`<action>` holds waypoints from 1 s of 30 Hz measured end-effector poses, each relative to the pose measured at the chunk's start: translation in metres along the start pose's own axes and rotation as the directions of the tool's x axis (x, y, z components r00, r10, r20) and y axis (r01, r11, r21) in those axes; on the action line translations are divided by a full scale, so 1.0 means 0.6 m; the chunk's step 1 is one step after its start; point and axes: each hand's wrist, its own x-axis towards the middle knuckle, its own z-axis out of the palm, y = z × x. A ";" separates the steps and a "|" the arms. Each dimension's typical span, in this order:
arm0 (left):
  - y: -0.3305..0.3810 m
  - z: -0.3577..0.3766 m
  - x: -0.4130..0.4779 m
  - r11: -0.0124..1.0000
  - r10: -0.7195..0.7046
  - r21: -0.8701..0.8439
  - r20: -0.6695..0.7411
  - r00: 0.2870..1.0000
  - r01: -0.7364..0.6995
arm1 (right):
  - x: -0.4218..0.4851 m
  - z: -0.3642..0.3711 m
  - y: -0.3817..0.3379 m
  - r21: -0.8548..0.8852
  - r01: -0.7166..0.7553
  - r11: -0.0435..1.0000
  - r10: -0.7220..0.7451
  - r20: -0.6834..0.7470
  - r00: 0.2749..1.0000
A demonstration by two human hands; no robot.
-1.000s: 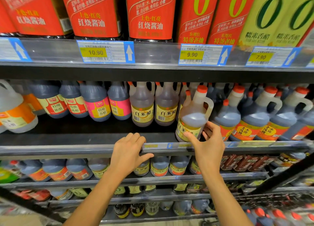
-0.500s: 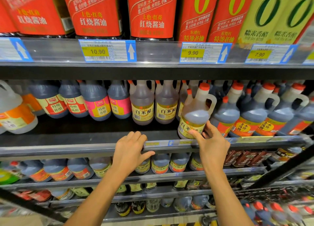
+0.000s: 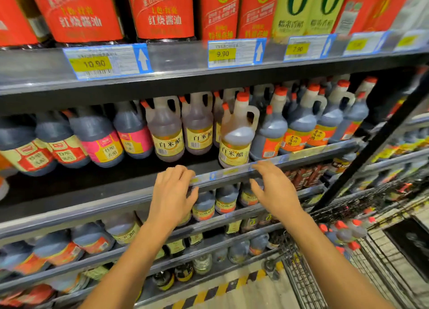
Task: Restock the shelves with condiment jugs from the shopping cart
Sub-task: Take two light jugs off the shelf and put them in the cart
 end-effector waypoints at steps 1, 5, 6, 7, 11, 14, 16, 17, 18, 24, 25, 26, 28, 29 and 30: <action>0.020 -0.005 -0.003 0.999 0.035 -0.024 -0.023 0.999 -0.036 | -0.017 -0.009 0.008 -0.045 -0.002 0.999 0.003 0.023 1.000; 0.122 -0.014 -0.019 0.990 0.117 -0.084 0.069 0.991 -0.111 | -0.096 -0.052 0.058 -0.187 -0.051 0.981 0.080 0.151 0.985; 0.151 -0.011 -0.025 0.989 0.130 -0.088 0.154 0.979 -0.118 | -0.120 -0.064 0.075 -0.216 -0.067 0.974 0.109 0.187 0.976; 0.184 -0.007 -0.031 0.988 0.143 -0.087 0.244 0.959 -0.125 | -0.145 -0.074 0.095 -0.240 -0.088 0.967 0.143 0.221 0.965; 0.337 0.022 -0.076 0.973 0.230 -0.078 0.449 0.864 -0.219 | -0.275 -0.118 0.193 -0.225 -0.210 0.951 0.269 0.274 0.923; 0.469 0.053 -0.118 0.954 0.291 -0.106 0.539 0.790 -0.280 | -0.403 -0.149 0.287 -0.192 -0.323 0.927 0.364 0.237 0.901; 0.557 0.071 -0.150 0.940 0.334 -0.137 0.562 0.757 -0.313 | -0.490 -0.181 0.345 -0.237 -0.359 0.903 0.408 0.205 0.890; 0.598 0.079 -0.167 0.936 0.346 -0.153 0.569 0.746 -0.317 | -0.530 -0.201 0.369 -0.255 -0.376 0.891 0.430 0.207 0.879; 0.638 0.088 -0.183 0.928 0.366 -0.167 0.573 0.733 -0.333 | -0.567 -0.221 0.390 -0.261 -0.400 0.878 0.457 0.211 0.864; 0.853 0.130 -0.234 0.872 0.480 -0.241 0.593 0.647 -0.426 | -0.745 -0.300 0.535 -0.263 -0.592 0.762 0.637 0.140 0.758; 0.882 0.133 -0.235 0.860 0.500 -0.255 0.589 0.635 -0.442 | -0.765 -0.308 0.557 -0.260 -0.617 0.743 0.660 0.134 0.739; 0.909 0.139 -0.235 0.850 0.520 -0.278 0.587 0.621 -0.448 | -0.783 -0.312 0.582 -0.254 -0.637 0.727 0.679 0.127 0.724; 0.957 0.150 -0.232 0.827 0.555 -0.322 0.591 0.585 -0.460 | -0.805 -0.333 0.610 -0.246 -0.669 0.701 0.704 0.091 0.704; 0.979 0.155 -0.230 0.818 0.569 -0.330 0.588 0.575 -0.472 | -0.811 -0.341 0.623 -0.248 -0.677 0.693 0.710 0.071 0.701; 0.999 0.163 -0.225 0.812 0.577 -0.338 0.585 0.570 -0.476 | -0.814 -0.346 0.638 -0.240 -0.685 0.687 0.715 0.058 0.697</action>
